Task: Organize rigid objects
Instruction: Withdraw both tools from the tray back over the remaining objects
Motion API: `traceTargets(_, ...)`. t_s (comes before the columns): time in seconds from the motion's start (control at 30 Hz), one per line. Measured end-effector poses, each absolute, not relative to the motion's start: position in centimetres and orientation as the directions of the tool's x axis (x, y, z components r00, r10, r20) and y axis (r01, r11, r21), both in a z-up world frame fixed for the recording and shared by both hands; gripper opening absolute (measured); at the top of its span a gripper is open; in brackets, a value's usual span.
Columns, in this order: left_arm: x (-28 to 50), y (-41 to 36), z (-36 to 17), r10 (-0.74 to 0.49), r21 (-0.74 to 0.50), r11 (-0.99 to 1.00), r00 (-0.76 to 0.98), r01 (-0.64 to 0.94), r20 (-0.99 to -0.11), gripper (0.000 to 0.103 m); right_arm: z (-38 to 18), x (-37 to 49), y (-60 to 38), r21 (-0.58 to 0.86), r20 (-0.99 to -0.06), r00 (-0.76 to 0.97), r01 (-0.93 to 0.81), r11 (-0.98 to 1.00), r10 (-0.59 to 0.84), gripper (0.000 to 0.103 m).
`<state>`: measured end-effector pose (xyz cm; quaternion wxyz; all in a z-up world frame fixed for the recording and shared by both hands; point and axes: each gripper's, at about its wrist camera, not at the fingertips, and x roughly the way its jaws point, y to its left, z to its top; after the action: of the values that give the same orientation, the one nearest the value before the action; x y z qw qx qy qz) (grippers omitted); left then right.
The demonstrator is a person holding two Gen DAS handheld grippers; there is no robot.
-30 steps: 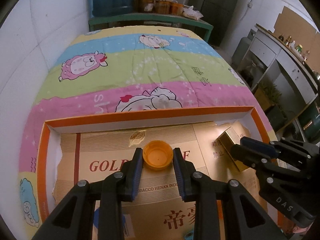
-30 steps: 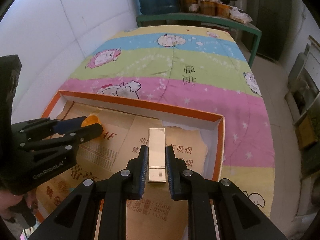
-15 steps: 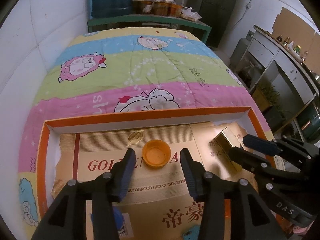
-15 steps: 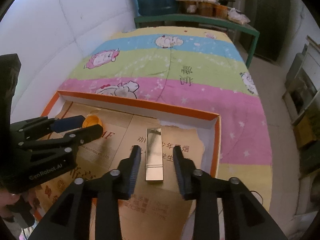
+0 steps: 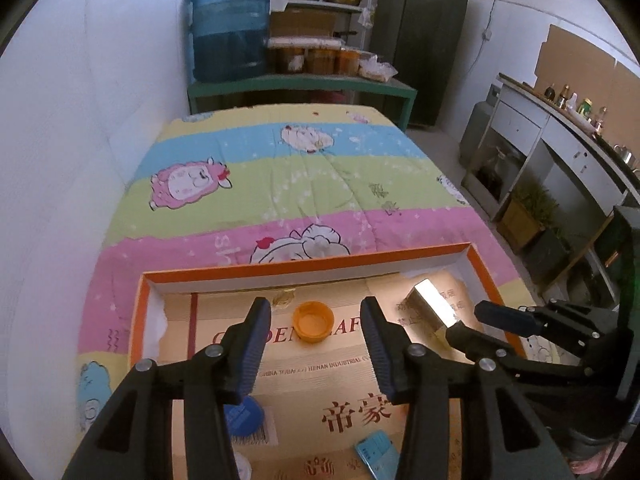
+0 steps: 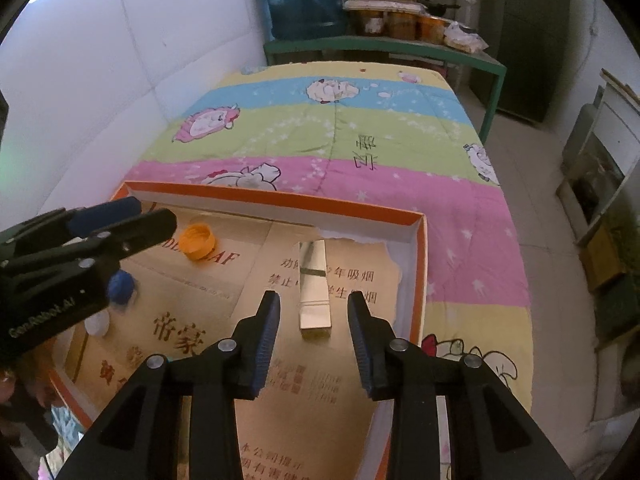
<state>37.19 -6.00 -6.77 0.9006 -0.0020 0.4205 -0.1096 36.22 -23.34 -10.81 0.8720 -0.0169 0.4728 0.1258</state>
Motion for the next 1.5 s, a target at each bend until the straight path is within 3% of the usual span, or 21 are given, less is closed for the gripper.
traceTargets(1.5, 23.8, -3.2, 3.7, -0.213, -0.101, 0.976, 0.749, 0.193, -0.627, 0.046, -0.5, 23.4, -20.9, 0.045, -0.747, 0.634, -0.252, 0.967, 0.2, 0.036)
